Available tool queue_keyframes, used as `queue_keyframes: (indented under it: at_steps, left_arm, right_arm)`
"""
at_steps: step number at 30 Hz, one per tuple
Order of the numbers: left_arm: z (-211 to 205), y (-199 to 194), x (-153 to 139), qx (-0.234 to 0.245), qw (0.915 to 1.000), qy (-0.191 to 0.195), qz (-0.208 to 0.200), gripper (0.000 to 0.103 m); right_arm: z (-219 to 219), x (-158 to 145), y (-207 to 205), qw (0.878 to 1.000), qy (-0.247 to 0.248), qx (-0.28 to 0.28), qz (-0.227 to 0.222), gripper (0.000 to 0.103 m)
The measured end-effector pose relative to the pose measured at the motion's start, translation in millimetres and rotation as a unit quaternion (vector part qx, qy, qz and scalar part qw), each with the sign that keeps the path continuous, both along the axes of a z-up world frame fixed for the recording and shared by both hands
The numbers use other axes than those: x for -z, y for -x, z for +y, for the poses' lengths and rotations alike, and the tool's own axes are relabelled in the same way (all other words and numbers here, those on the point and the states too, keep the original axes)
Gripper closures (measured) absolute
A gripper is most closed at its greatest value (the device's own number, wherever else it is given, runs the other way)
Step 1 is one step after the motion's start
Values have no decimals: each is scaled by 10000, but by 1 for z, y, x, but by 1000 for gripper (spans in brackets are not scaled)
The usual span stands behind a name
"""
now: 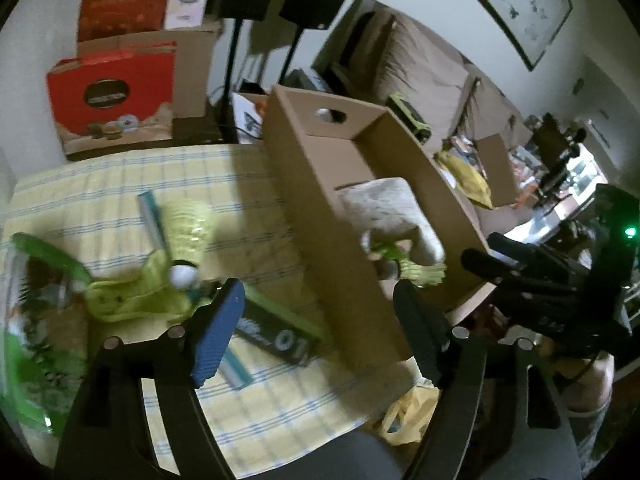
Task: Organize objects
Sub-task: 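Reach the right gripper to the shuttlecock on the green racket and grasp it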
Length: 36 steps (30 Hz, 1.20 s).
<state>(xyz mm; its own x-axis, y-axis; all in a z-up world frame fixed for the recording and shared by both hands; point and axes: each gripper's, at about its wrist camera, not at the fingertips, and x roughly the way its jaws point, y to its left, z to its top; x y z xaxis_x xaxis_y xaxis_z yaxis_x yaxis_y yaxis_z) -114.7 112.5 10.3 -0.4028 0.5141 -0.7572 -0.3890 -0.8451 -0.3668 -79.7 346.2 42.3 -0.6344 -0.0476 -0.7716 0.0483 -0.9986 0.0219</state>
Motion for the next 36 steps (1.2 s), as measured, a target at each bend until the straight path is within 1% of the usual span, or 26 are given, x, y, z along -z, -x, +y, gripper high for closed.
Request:
queue_keyframes:
  at_steps: [2, 6, 10, 14, 21, 28, 34, 35, 36]
  left_arm:
    - [-12, -2, -2, -100, 9999, 51, 27, 27]
    - [-32, -5, -4, -243, 9997, 88, 24, 18]
    - [-52, -10, -5, -423, 9987, 247, 103, 18]
    - [-71, -16, -4, -566, 9977, 328, 177, 14]
    - [-98, -20, 0, -771, 9963, 336, 155, 13]
    - [-121, -23, -1, -973, 9946, 316, 168, 13]
    - [-138, -22, -1, -1178, 9916, 456, 269, 13]
    - [-140, -22, -1, -1206, 9913, 463, 263, 11]
    - [-143, -21, 0, -1224, 9910, 466, 259, 7]
  right_arm:
    - [-9, -2, -2, 10000, 15, -67, 38, 32]
    - [-24, -4, -5, 9997, 70, -196, 99, 32]
    - [-44, -7, -10, 9990, 122, -375, 186, 32]
    - [-63, -8, -14, 9981, 130, -549, 266, 31]
    - [-92, -8, -17, 9962, 224, -776, 329, 30]
    - [-115, -4, -5, 9950, 369, -890, 264, 30]
    - [-134, 3, 8, 9948, 428, -904, 188, 30]
    - [-136, 4, 10, 9948, 443, -899, 179, 30]
    - [-138, 5, 12, 9948, 456, -892, 168, 30]
